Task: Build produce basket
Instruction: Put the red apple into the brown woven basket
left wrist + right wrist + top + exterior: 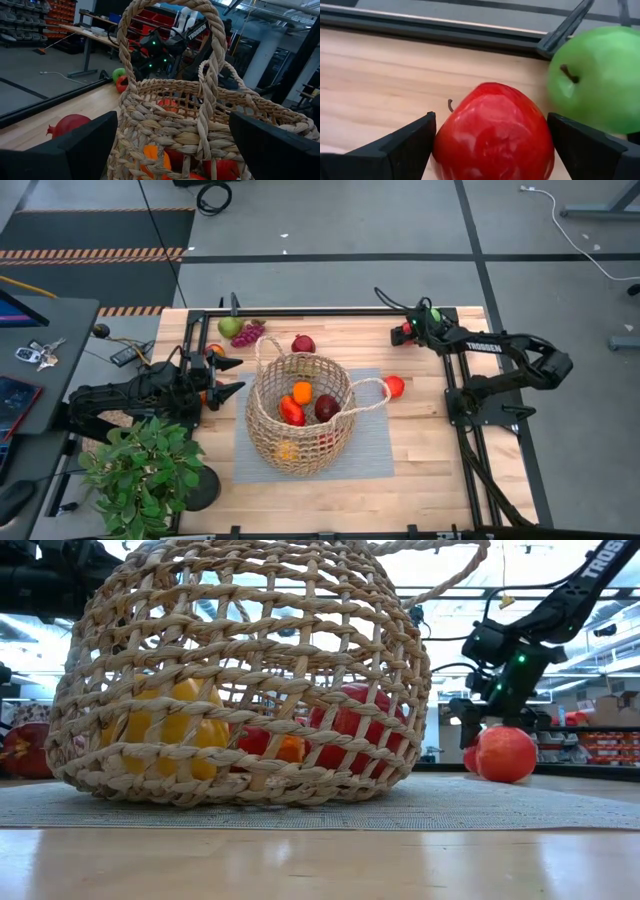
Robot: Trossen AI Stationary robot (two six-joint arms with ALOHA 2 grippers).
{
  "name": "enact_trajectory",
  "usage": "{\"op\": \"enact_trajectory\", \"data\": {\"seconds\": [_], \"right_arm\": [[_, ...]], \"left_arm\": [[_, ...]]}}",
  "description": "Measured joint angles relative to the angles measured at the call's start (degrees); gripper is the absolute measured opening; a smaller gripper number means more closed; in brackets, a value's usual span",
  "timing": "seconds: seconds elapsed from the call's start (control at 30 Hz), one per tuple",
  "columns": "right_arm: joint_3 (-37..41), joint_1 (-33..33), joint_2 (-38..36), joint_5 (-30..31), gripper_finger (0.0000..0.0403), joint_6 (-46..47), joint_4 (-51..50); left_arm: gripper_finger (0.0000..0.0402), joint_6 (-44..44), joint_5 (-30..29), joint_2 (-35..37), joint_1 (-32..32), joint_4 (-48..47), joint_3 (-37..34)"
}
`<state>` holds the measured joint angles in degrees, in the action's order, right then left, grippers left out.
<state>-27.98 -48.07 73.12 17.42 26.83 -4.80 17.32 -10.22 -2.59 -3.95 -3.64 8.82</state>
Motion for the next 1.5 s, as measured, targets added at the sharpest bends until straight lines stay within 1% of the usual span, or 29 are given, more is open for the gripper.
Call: {"op": "enact_trajectory", "data": {"seconds": [0.13,0.3,0.5,0.67,0.83,1.0,1.23,1.5], "right_arm": [[-1.1,0.0,0.0,-1.5,0.037,-1.2,-2.8],[-2.0,0.1,0.1,-4.6,0.0355,-2.4,-3.6],[-2.1,0.2,0.0,-6.2,0.0351,-3.0,-3.6],[-1.8,0.3,-1.8,-10.6,0.0351,-3.9,-3.6],[-1.9,1.4,-4.9,-13.5,0.035,-4.7,-1.4],[-1.9,3.7,-8.1,-16.9,0.035,-5.0,2.9],[-1.9,8.8,-11.8,-21.8,0.035,-5.6,12.1],[-2.0,16.2,-15.0,-28.2,0.035,-5.8,27.1]], "left_arm": [[0.0389,0.0,0.0,0.0,0.0,0.0,0.0],[0.0389,0.0,0.0,0.0,0.0,0.0,0.0],[0.0389,0.0,0.0,0.0,0.0,0.0,0.0],[0.0389,0.0,0.0,0.0,0.0,0.0,0.0],[0.0389,0.0,0.0,0.0,0.0,0.0,0.0],[0.0389,0.0,0.0,0.0,0.0,0.0,0.0],[0.0389,0.0,0.0,0.0,0.0,0.0,0.0],[0.0389,0.0,0.0,0.0,0.0,0.0,0.0]]}}
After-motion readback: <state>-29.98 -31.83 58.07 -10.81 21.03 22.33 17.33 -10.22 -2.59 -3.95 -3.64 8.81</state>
